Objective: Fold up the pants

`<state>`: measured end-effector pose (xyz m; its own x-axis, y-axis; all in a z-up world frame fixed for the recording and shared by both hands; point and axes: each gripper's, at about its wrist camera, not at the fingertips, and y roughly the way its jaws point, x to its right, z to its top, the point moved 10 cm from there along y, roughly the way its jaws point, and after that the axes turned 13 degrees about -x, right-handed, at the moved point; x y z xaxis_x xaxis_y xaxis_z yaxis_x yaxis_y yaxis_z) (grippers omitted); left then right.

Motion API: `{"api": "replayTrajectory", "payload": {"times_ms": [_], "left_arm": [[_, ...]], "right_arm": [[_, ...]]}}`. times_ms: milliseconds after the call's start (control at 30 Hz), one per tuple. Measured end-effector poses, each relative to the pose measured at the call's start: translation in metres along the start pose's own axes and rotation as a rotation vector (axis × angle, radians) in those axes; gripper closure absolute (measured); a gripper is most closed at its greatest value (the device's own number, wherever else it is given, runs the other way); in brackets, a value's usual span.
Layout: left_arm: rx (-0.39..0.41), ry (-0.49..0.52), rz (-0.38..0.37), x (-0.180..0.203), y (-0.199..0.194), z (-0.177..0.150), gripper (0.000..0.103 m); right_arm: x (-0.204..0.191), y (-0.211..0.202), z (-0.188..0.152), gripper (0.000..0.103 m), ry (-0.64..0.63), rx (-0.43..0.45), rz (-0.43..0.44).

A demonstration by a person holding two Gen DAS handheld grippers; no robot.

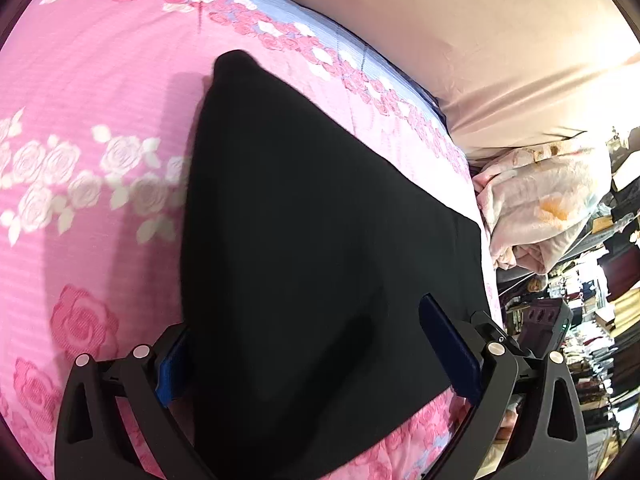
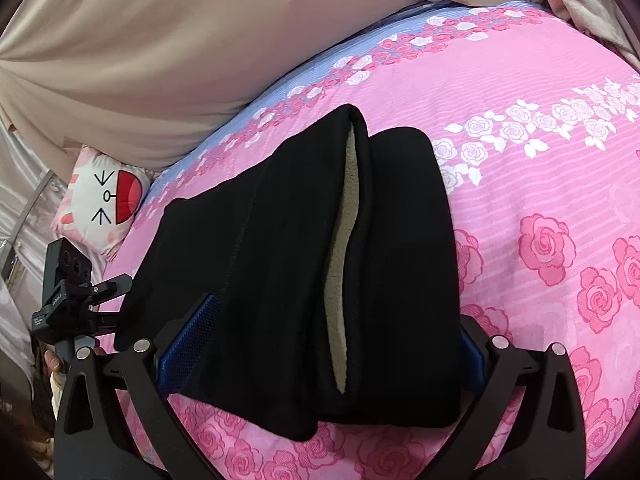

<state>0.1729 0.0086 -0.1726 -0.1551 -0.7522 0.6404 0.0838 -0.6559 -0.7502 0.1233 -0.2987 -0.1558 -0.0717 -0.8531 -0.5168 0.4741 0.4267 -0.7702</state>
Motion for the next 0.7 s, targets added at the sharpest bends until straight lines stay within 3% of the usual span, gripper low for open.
{"api": "replayTrajectory", "payload": {"times_ms": [200, 400, 433, 467, 500, 533, 567, 600, 700], "left_arm": [[-0.001, 0.069, 0.109, 0.011, 0.015, 0.009, 0.007], [0.061, 0.083, 0.153, 0.013, 0.016, 0.007, 0.007], [0.076, 0.074, 0.179, 0.013, 0.015, 0.007, 0.012], [0.092, 0.061, 0.210, 0.009, 0.012, 0.006, 0.030], [0.096, 0.069, 0.217, 0.010, 0.012, 0.007, 0.050], [0.099, 0.079, 0.183, 0.015, 0.010, 0.005, 0.056], [0.109, 0.080, 0.183, 0.017, 0.008, 0.005, 0.063], [0.118, 0.091, 0.190, 0.019, 0.005, 0.005, 0.068], [0.141, 0.115, 0.197, 0.025, -0.004, 0.000, 0.078]], "right_arm": [[0.005, 0.000, 0.009, 0.005, 0.053, 0.020, 0.070], [0.002, 0.004, 0.012, 0.005, 0.040, 0.003, 0.045], [0.001, 0.004, 0.012, 0.005, 0.035, -0.004, 0.035], [0.000, 0.004, 0.011, 0.005, 0.035, -0.002, 0.028], [0.001, 0.003, 0.010, 0.012, 0.031, 0.003, 0.006], [0.002, 0.003, 0.009, 0.022, 0.027, 0.006, -0.013], [0.002, 0.002, 0.008, 0.042, 0.027, 0.010, -0.010], [0.003, -0.001, 0.007, 0.050, 0.042, 0.025, 0.018], [-0.002, -0.011, 0.006, 0.060, 0.029, 0.048, 0.029]]}}
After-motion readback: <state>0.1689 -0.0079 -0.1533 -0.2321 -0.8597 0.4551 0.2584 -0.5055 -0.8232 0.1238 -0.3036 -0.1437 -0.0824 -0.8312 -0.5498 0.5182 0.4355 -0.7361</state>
